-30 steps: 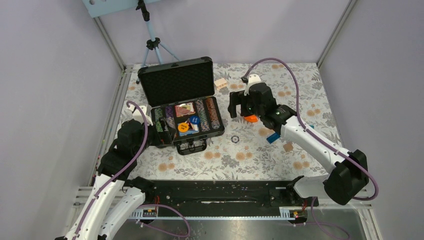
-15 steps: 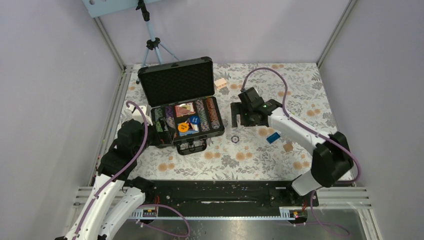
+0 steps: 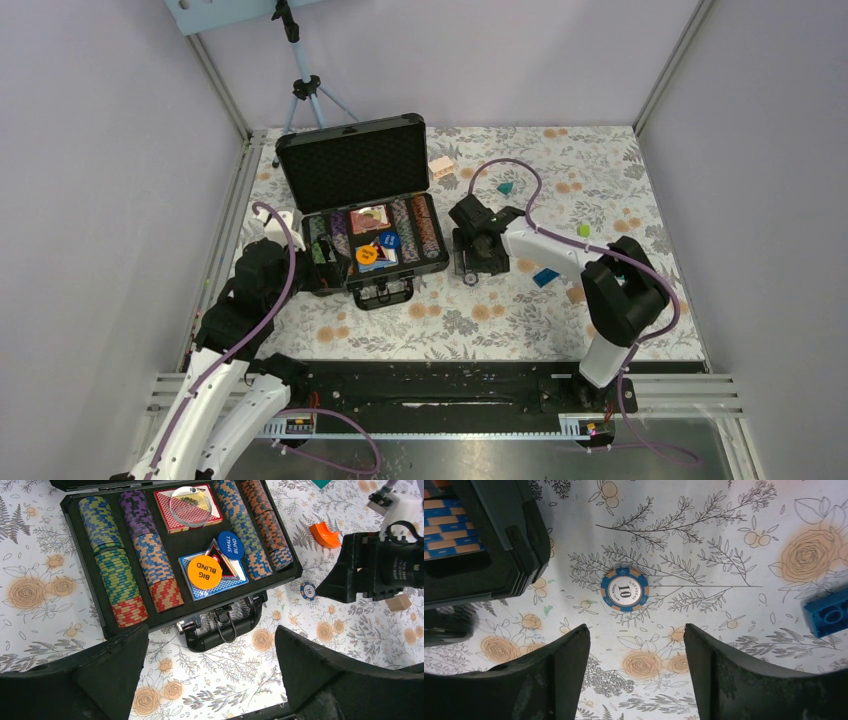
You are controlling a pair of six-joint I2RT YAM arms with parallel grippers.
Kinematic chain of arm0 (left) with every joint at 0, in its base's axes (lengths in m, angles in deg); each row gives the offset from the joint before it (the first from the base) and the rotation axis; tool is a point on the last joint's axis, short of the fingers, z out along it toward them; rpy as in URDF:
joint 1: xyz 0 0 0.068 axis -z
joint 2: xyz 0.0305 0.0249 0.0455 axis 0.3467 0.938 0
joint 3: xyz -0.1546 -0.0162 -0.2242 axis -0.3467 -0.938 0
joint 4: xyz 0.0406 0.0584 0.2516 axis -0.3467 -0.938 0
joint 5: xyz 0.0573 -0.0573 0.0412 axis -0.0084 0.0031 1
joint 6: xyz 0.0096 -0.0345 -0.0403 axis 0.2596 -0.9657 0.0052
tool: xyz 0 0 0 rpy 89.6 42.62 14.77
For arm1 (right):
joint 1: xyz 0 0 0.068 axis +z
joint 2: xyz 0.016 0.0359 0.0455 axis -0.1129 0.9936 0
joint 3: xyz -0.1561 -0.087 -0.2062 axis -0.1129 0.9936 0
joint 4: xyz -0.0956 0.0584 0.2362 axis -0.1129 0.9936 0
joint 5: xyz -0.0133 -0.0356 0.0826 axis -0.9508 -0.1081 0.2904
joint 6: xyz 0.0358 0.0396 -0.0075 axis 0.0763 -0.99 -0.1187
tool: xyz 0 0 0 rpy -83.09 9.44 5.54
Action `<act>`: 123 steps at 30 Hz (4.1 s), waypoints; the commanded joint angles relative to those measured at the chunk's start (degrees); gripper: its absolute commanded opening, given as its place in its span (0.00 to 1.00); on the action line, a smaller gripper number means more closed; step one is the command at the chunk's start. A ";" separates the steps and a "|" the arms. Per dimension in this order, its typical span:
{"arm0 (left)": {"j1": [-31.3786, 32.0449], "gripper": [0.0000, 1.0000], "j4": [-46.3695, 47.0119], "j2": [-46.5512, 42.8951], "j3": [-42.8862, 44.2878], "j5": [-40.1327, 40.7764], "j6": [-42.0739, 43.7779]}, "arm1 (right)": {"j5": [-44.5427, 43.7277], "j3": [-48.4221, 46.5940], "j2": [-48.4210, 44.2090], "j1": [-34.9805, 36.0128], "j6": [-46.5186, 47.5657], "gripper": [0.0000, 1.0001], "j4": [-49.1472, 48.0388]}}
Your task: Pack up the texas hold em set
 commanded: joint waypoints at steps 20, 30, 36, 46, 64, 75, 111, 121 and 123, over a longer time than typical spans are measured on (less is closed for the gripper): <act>-0.32 0.96 2.39 -0.08 0.00 0.57 0.82 | -0.11 -0.80 8.07 0.73 -3.95 0.64 -5.01; -0.29 0.96 2.34 -0.17 0.05 0.60 0.82 | -0.90 -0.95 9.41 0.73 -3.41 0.59 -3.73; -0.28 0.96 2.41 -0.29 -0.02 0.52 0.82 | -2.82 -1.83 10.13 0.74 -3.04 0.56 -1.69; -0.26 0.96 2.42 -0.74 -0.03 0.44 0.82 | -3.21 -2.28 11.16 0.73 -2.63 0.59 -0.31; -0.31 0.96 2.38 -0.81 -0.04 0.44 0.91 | -1.86 0.87 8.37 0.86 -1.98 0.48 -4.96; -0.25 0.96 2.30 -0.35 0.30 -1.05 0.26 | -1.59 3.43 0.60 0.87 2.10 0.51 -7.52; -0.26 0.96 3.74 1.74 0.31 -4.92 -1.47 | -2.17 2.70 8.68 0.87 2.19 0.48 -7.27; -0.26 0.96 4.98 2.20 -0.33 -5.50 -3.37 | -1.85 4.06 4.75 0.88 4.76 0.44 -9.28; -0.25 0.96 5.61 2.46 -0.56 -6.21 -4.32 | -1.79 4.57 3.16 0.81 5.30 0.44 -9.36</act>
